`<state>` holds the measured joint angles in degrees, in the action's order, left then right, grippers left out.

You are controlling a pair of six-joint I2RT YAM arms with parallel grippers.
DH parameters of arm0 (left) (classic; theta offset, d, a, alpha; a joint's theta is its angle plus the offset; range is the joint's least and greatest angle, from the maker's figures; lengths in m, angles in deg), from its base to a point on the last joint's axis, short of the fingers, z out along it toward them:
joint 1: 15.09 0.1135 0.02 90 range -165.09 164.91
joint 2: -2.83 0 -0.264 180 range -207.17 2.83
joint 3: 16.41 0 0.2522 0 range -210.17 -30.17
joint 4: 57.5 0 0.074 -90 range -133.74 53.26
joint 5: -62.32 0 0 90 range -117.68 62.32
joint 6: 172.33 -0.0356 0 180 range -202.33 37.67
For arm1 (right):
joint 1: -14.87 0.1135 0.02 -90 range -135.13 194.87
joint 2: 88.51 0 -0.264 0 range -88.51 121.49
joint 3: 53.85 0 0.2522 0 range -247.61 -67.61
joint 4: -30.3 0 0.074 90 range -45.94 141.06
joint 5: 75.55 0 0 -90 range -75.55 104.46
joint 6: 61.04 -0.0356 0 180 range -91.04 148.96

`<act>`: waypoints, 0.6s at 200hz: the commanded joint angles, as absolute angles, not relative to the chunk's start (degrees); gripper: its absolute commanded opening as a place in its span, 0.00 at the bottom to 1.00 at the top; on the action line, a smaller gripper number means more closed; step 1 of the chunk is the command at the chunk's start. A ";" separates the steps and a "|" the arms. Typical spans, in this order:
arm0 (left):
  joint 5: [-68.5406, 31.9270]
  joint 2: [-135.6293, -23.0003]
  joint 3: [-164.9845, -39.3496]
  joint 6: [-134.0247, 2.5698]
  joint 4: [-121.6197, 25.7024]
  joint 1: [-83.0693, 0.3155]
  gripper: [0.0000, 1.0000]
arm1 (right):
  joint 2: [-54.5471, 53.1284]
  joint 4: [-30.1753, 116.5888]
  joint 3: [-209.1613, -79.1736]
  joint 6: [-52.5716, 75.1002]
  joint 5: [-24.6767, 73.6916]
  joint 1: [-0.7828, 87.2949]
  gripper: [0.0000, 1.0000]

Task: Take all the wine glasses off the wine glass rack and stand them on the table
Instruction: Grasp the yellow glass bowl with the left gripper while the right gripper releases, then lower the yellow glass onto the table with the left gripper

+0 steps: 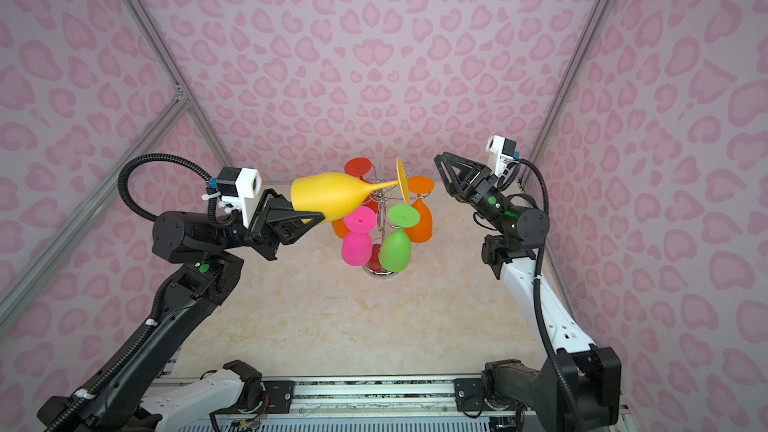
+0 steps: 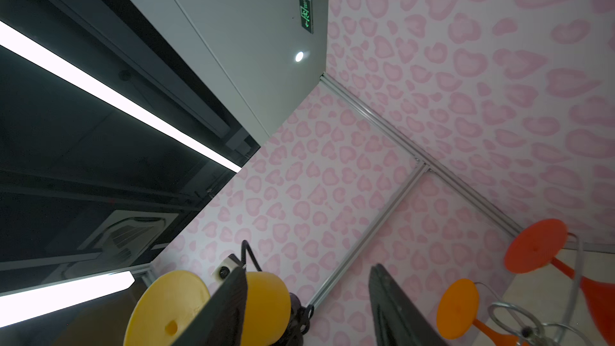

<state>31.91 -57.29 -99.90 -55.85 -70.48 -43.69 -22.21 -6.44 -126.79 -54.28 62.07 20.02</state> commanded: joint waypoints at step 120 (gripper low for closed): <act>-26.06 -73.56 -121.25 -98.04 15.50 -81.94 0.02 | -36.67 61.42 -125.13 -10.54 36.95 6.12 0.68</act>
